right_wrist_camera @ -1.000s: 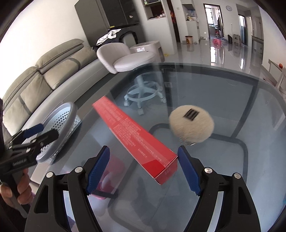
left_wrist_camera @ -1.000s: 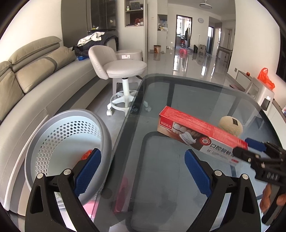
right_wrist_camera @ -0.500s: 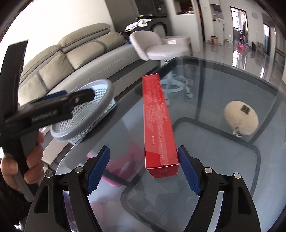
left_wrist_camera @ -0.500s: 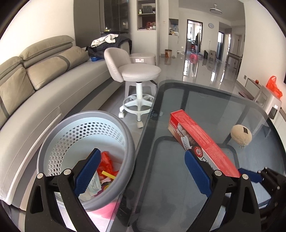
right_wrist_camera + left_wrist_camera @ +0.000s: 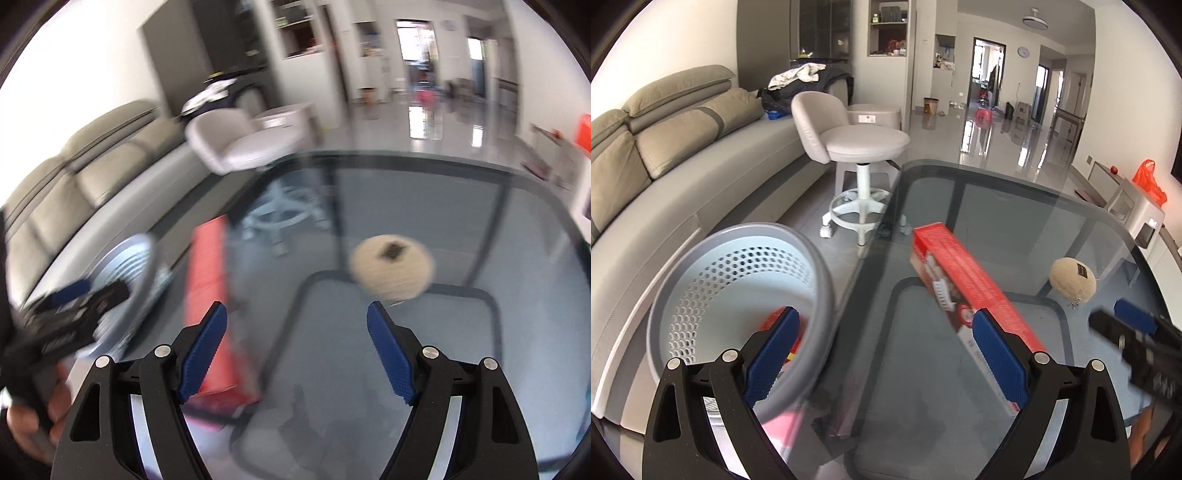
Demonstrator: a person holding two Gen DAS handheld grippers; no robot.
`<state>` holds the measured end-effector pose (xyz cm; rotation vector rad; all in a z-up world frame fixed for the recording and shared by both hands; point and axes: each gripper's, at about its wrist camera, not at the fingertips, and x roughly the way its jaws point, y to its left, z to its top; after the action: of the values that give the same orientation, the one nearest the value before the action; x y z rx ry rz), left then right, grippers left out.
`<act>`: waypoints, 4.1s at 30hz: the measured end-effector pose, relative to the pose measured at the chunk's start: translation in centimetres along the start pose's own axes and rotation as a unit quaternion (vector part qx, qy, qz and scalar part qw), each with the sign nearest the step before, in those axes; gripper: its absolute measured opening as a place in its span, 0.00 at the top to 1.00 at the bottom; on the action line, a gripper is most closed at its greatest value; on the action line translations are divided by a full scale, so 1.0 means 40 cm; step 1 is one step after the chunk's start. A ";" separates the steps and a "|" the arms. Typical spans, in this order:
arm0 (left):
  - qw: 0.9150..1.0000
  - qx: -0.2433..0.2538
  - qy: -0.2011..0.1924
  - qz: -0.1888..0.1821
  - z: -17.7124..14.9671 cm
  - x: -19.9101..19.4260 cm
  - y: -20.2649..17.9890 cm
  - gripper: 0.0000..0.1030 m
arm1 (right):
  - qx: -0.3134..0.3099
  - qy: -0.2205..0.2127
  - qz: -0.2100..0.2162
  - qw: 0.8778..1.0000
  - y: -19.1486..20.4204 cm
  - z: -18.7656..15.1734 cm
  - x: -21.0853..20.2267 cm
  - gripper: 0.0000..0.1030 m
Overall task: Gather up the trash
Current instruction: 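Grasp the red toothpaste box with the left tool while the right tool grasps the beige pad, then carry the box and pad over the wastebasket and open both tools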
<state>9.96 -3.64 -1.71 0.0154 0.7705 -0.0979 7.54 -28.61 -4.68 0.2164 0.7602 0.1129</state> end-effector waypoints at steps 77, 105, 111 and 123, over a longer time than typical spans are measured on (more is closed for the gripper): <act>0.995 0.009 0.092 -0.033 -0.006 0.145 -0.133 0.67 | 0.036 -0.007 -0.107 0.994 -0.069 0.109 0.089 0.40; 0.997 -0.029 0.013 0.064 0.006 -0.033 0.253 0.67 | -0.042 -0.021 0.044 0.998 0.402 0.115 0.127 0.40; 0.996 -0.044 0.025 0.077 -0.014 -0.037 0.342 0.67 | -0.076 -0.007 0.072 0.994 0.509 0.102 0.162 0.40; 0.993 -0.054 0.037 0.102 -0.049 -0.039 0.437 0.66 | -0.107 0.032 0.124 0.986 0.635 0.073 0.240 0.40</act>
<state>9.14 13.98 -2.42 -0.0061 0.8432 0.1393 15.87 -2.65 -3.09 0.1026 0.7769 0.4368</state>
